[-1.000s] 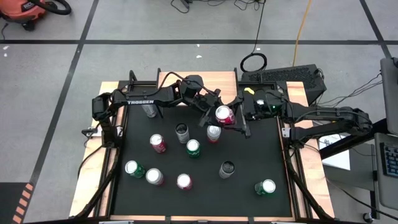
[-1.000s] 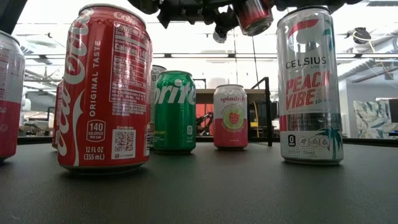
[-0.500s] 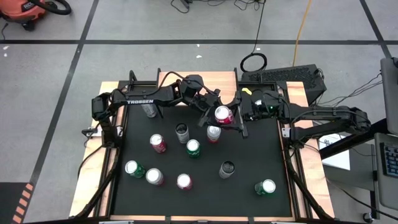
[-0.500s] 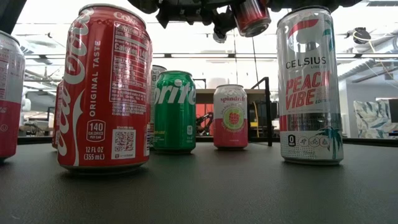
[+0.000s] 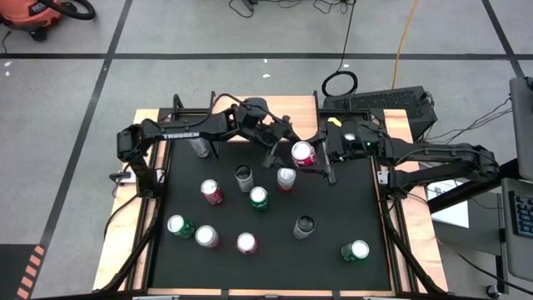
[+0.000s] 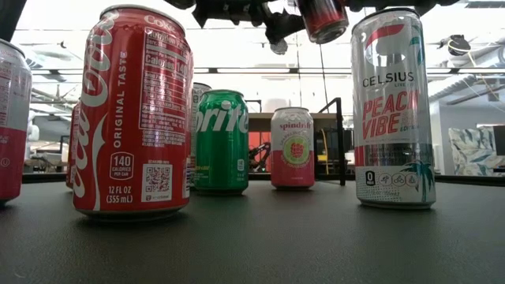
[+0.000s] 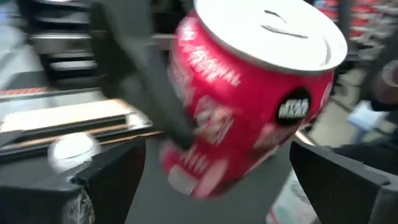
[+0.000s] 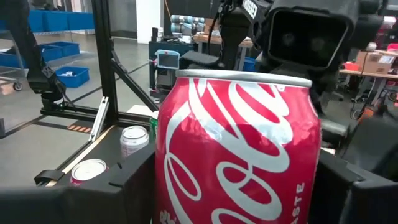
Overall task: Place canned beverage on shelf
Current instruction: Put the top right red soda can on the shelf
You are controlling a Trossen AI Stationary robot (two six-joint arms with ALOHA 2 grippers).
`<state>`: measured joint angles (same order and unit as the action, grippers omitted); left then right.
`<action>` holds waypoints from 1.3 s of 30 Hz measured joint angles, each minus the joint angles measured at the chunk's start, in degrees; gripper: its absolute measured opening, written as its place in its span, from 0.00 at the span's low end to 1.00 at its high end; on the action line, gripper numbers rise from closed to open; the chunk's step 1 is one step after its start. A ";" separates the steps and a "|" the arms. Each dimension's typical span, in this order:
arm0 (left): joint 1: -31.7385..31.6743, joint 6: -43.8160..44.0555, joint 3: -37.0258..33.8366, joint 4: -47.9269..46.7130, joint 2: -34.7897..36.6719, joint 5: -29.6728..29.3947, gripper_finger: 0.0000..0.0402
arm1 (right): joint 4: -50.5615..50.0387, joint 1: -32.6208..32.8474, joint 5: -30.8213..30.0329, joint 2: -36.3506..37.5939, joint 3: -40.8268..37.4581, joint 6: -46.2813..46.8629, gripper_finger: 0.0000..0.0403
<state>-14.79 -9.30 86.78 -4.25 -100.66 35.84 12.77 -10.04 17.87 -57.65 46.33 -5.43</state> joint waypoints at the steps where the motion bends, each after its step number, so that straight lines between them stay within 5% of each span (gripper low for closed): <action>1: -0.03 -0.06 0.03 -0.70 0.72 -1.61 0.99 | -0.42 0.00 -0.19 0.71 0.00 0.11 0.68; 17: 12.10 4.05 0.02 -2.76 3.78 -48.97 0.99 | -5.02 0.00 -26.54 6.92 0.02 11.31 0.68; 27: 19.70 11.73 -0.09 3.00 -0.59 -70.72 0.99 | 3.07 1.05 -28.69 1.23 0.04 16.77 0.68; 32: 21.37 12.02 -0.09 7.16 -3.49 -78.58 0.99 | 7.35 3.08 -31.54 0.05 0.07 16.07 0.68; 39: 21.13 11.50 -0.09 12.71 -4.18 -77.45 0.99 | 8.42 4.10 -31.65 -0.35 0.09 14.71 0.68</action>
<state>6.35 2.20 86.70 8.46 -104.84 -41.62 21.18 -5.95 -13.78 -58.00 46.41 9.27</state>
